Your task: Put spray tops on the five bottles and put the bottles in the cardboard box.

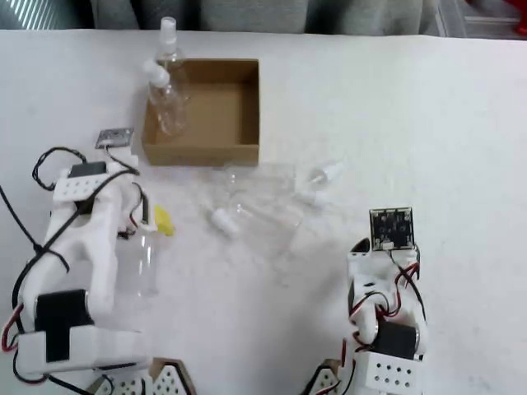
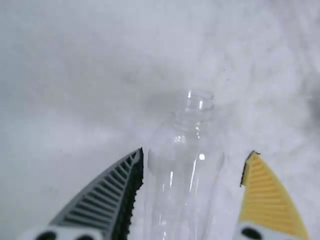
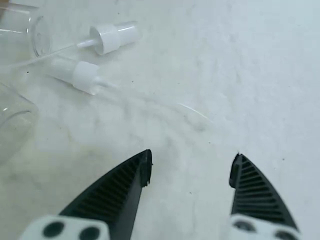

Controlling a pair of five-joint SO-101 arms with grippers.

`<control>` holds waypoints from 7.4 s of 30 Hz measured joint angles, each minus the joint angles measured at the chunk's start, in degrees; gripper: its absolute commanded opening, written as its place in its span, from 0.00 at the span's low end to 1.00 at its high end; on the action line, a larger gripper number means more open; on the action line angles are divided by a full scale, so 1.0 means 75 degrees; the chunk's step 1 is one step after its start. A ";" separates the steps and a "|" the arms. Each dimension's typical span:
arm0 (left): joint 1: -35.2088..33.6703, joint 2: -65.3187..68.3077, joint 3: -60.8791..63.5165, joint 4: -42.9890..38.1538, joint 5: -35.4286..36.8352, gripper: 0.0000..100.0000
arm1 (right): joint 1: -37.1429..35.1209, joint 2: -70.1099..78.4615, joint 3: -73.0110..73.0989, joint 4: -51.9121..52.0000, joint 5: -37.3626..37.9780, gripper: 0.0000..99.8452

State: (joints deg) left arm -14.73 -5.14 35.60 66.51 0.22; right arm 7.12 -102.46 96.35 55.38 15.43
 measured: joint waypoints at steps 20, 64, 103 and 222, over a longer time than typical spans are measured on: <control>0.0328 -0.1489 0.1336 -0.1055 -0.1559 0.35 | 0.0000 0.0000 0.0000 0.0000 0.0000 0.23; 0.0188 -0.0082 0.0035 0.0000 -0.2567 0.35 | 0.0000 0.0000 0.0000 0.0000 0.0000 0.23; 0.0457 0.0270 0.0703 -0.1196 -0.3681 0.32 | 0.0000 0.0000 0.0000 0.0000 0.0000 0.23; -0.0903 0.0574 0.0610 -0.1395 -0.2673 0.04 | -0.6072 1.1171 -0.7138 -0.0633 -0.0516 0.24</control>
State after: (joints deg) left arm -21.49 -0.84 40.18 56.04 -19.82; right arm -38.42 -18.68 42.81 50.64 11.56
